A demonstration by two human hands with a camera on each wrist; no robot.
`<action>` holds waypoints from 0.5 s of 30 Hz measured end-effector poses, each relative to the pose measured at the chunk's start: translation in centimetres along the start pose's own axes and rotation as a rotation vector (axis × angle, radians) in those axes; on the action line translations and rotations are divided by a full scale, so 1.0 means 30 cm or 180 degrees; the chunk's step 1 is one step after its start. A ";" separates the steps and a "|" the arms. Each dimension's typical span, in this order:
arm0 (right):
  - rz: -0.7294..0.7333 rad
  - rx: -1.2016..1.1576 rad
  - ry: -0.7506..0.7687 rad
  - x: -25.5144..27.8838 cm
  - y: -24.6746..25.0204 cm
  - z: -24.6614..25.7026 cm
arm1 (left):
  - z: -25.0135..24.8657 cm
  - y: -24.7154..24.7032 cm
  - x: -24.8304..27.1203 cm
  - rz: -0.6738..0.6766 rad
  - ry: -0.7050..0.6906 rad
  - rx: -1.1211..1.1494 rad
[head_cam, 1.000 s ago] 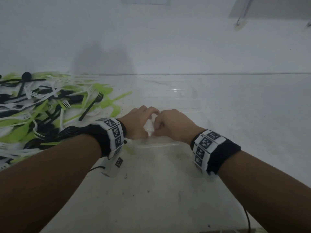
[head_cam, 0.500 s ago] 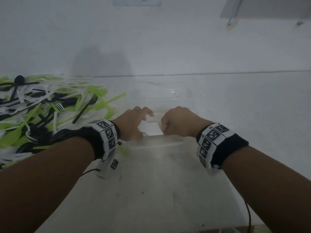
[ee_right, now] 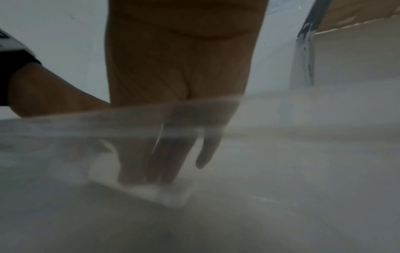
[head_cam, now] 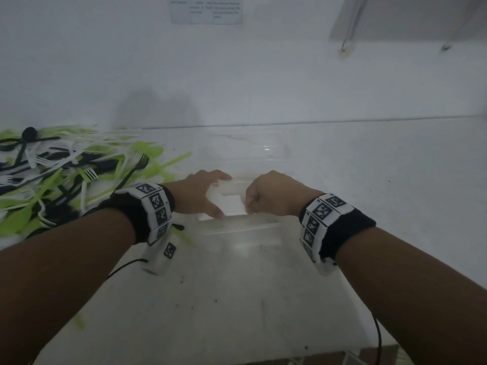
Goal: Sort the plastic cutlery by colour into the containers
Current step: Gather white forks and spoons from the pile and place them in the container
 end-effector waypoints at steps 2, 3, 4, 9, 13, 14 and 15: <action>0.0057 0.0067 0.0044 0.012 0.016 0.020 | -0.004 0.054 0.031 -0.0234 0.0067 0.0297; 0.0048 0.0026 0.0093 0.016 0.032 0.037 | 0.005 0.091 0.054 -0.0433 0.0106 0.0492; 0.0000 -0.0056 0.0144 0.017 0.054 0.061 | 0.016 0.135 0.085 -0.0651 0.0135 0.0629; -0.0585 -0.0892 0.0125 -0.016 0.201 0.219 | 0.164 0.330 0.297 -0.1169 0.0510 0.0187; -0.0144 -0.1428 0.0137 -0.086 0.161 0.431 | 0.298 0.393 0.498 -0.1006 0.1092 -0.0042; 0.0026 -0.1407 0.0159 -0.103 0.134 0.487 | 0.320 0.401 0.545 -0.0928 0.1178 -0.0110; 0.0177 -0.1334 0.0197 -0.119 0.104 0.542 | 0.348 0.409 0.592 -0.0890 0.1273 -0.0154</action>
Point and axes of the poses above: each hand's wrist, its own x-axis away from the middle knuckle, its own y-axis out of the back of the hand, z = x × y, the point moved 10 cm from there along -x, towards the middle knuckle, and after that the axes turned 10 degrees about -y, right-handed, at the moved point
